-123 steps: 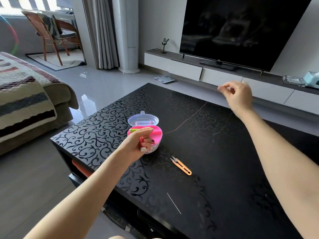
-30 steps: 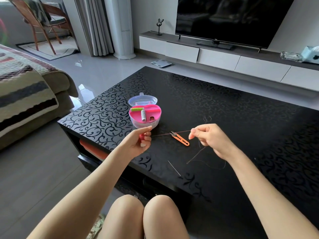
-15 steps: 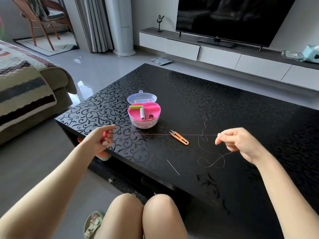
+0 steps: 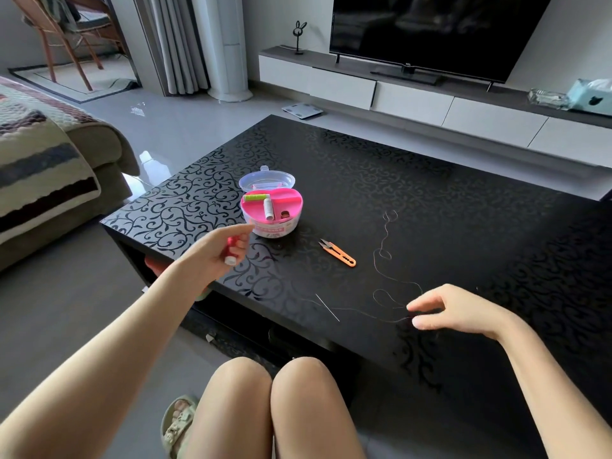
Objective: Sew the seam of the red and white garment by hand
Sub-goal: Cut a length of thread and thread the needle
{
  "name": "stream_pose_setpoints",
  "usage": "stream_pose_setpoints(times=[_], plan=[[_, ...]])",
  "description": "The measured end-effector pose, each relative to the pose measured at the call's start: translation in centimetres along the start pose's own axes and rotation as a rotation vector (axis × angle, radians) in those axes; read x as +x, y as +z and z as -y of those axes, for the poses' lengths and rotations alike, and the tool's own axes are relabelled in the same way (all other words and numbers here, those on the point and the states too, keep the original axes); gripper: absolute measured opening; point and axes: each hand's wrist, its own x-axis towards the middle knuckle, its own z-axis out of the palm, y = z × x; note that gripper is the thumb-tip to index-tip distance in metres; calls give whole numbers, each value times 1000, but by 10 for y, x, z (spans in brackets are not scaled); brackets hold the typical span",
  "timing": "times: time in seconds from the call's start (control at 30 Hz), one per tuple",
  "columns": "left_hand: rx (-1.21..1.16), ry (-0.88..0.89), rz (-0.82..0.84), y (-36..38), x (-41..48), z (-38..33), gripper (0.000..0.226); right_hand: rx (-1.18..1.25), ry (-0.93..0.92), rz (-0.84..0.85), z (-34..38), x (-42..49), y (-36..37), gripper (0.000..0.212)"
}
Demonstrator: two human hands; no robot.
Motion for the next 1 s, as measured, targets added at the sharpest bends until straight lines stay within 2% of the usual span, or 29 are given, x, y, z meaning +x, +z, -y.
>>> stream_pose_setpoints(times=[0.07, 0.13, 0.2, 0.27, 0.33, 0.4, 0.43, 0.5, 0.57, 0.63, 0.7, 0.83, 1.0], plan=[[76, -6, 63, 19, -6, 5, 21, -107, -42, -157, 10, 2, -1, 11], [125, 6, 121, 37, -13, 10, 24, -212, -105, -346, 26, 5, 0, 30], [152, 33, 180, 53, -19, 13, 23, -141, -180, -533, 46, 11, 5, 35], [182, 49, 234, 67, -25, 17, 27, 7, -241, -621, 69, 20, 14, 29], [227, 59, 285, 78, -29, 21, 30, 306, -300, -520, 95, 28, 28, 28], [260, 66, 339, 86, -30, 25, 30, 697, -367, -238, 120, 30, 45, 32], [262, 61, 359, 89, -29, 26, 30, 817, -379, -106, 129, 30, 52, 33], [220, 40, 364, 91, -27, 28, 32, 805, -408, 25, 139, 30, 65, 38], [156, 23, 329, 92, -25, 27, 33, 661, -426, -20, 143, 29, 72, 47], [90, -3, 265, 91, -22, 26, 31, 564, -441, -215, 144, 32, 74, 45], [5, -45, 215, 86, -20, 25, 27, 587, -464, -341, 139, 34, 71, 43], [-164, -107, 204, 75, -17, 27, 15, 710, -472, -370, 130, 34, 54, 48], [-197, -108, 136, 50, -3, 26, 23, 765, -413, -448, 110, 31, 31, 47]])
